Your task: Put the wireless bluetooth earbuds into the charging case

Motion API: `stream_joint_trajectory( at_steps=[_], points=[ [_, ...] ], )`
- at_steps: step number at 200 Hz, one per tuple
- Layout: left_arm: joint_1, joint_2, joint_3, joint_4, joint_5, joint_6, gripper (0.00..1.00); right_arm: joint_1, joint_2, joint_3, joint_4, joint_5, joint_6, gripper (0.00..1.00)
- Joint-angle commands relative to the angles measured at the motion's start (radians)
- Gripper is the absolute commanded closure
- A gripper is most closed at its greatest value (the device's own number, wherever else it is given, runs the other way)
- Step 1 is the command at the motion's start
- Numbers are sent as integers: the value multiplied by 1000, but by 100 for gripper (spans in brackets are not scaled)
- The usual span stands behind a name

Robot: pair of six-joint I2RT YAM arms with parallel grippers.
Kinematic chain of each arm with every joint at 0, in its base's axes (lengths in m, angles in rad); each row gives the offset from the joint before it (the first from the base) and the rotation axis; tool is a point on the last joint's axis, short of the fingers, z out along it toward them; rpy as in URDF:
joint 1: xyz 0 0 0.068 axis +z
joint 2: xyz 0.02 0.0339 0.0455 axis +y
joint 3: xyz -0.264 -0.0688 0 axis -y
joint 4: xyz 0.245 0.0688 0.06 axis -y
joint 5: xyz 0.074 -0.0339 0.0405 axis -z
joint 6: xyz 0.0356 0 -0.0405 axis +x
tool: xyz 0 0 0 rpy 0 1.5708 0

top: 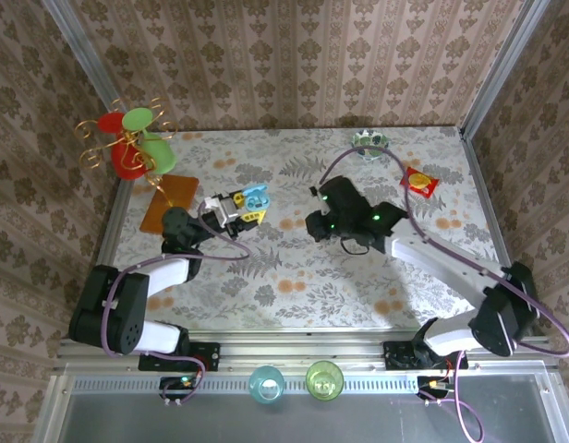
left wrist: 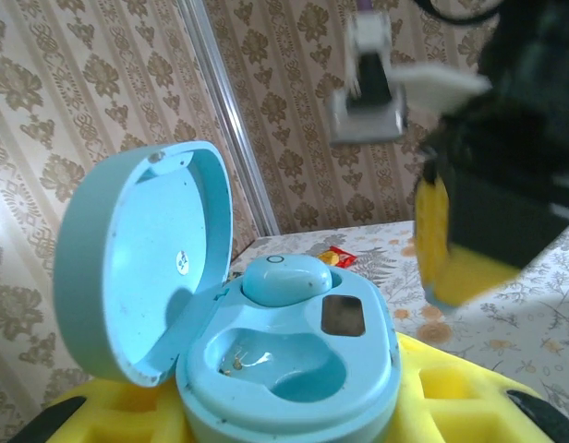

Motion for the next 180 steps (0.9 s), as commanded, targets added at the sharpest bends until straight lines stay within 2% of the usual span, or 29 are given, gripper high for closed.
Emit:
stream_joint_trajectory(
  at_steps=[1,28,48,110,180],
  points=[
    [-26,16,23,27,17,17,72,-29,-43,-12,186,-285,61,81],
    [-49,40,32,27,13,12,72,-35,-49,16,284,-402,93,81],
    [-61,68,50,27,26,-10,73,-32,-32,48,294,-443,96,81],
    [-123,123,95,29,20,-8,73,3,53,126,288,-419,59,82],
    [-135,127,108,30,27,-11,74,9,117,155,260,-356,44,82]
  ],
)
